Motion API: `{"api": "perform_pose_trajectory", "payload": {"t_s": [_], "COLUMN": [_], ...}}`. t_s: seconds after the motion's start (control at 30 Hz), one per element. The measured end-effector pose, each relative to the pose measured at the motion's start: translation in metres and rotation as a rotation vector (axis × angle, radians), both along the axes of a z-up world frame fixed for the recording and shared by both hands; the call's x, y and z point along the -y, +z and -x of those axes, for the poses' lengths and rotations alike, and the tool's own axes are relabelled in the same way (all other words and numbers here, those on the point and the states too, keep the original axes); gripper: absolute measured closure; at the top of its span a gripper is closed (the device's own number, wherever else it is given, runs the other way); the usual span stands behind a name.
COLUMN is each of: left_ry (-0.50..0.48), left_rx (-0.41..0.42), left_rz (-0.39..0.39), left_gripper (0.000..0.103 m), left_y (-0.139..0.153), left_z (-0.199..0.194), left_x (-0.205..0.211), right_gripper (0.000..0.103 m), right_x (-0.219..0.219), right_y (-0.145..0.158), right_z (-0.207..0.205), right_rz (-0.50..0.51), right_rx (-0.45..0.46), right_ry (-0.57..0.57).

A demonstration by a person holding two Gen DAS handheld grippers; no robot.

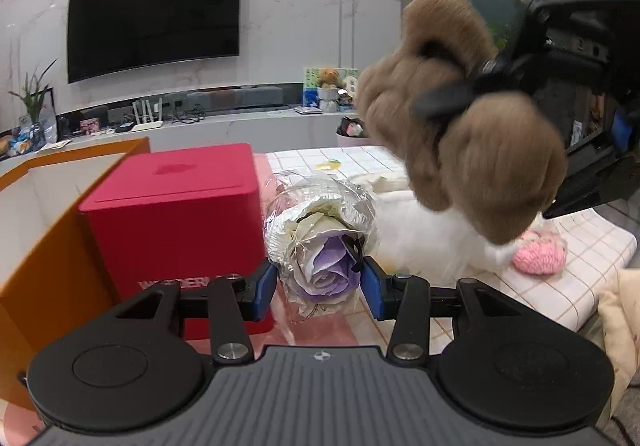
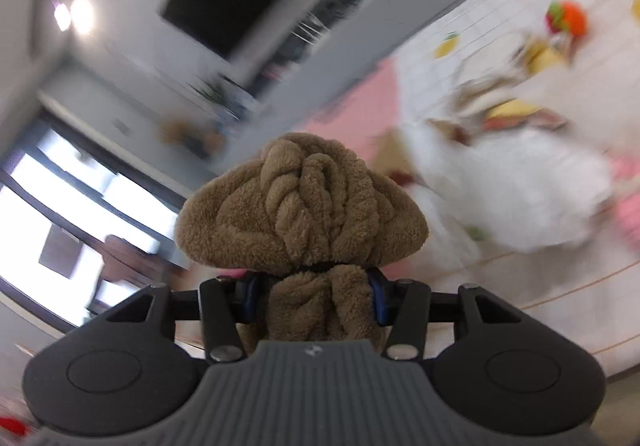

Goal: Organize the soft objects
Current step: 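Close the left tool on the flower while the right tool grasps the brown bear, then lift the flower with the left tool while the right tool lifts the bear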

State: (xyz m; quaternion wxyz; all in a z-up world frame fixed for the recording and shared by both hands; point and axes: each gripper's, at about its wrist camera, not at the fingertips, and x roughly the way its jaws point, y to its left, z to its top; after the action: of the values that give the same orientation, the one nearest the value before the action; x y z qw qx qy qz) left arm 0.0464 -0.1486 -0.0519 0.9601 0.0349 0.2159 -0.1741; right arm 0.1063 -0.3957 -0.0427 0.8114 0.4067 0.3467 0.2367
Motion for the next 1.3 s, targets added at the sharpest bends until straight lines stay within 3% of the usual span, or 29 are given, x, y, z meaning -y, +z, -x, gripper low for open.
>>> {"api": "perform_pose_trajectory", "payload": {"t_s": [0.07, 0.2, 0.33, 0.63, 0.83, 1.1, 1.2, 1.3], "left_ry": [-0.005, -0.007, -0.010, 0.025, 0.048, 0.093, 0.091, 0.142], "left_rx": [-0.003, 0.028, 0.053, 0.059, 0.089, 0.175, 0.198, 0.237], "left_rz": [0.011, 0.020, 0.021, 0.037, 0.116, 0.168, 0.185, 0.153], "left_gripper": [0.051, 0.051, 0.051, 0.054, 0.055, 0.055, 0.056, 0.056], "left_y": [0.003, 0.012, 0.019, 0.040, 0.071, 0.128, 0.145, 0.155], "left_z": [0.002, 0.008, 0.014, 0.019, 0.026, 0.041, 0.044, 0.047], "left_x": [-0.001, 0.001, 0.001, -0.001, -0.020, -0.062, -0.085, -0.105], "right_gripper": [0.053, 0.053, 0.053, 0.053, 0.053, 0.053, 0.053, 0.053], "right_x": [0.001, -0.002, -0.014, -0.038, -0.057, -0.099, -0.119, -0.148], "right_y": [0.007, 0.024, 0.029, 0.039, 0.066, 0.126, 0.144, 0.160], "right_z": [0.004, 0.014, 0.014, 0.020, 0.046, 0.079, 0.089, 0.092], "right_rz": [0.013, 0.145, 0.359, 0.599, 0.718, 0.778, 0.748, 0.726], "right_rx": [0.037, 0.097, 0.088, 0.085, 0.143, 0.282, 0.338, 0.388], "right_ry": [-0.029, -0.104, -0.168, -0.230, -0.333, -0.427, -0.447, -0.415]}}
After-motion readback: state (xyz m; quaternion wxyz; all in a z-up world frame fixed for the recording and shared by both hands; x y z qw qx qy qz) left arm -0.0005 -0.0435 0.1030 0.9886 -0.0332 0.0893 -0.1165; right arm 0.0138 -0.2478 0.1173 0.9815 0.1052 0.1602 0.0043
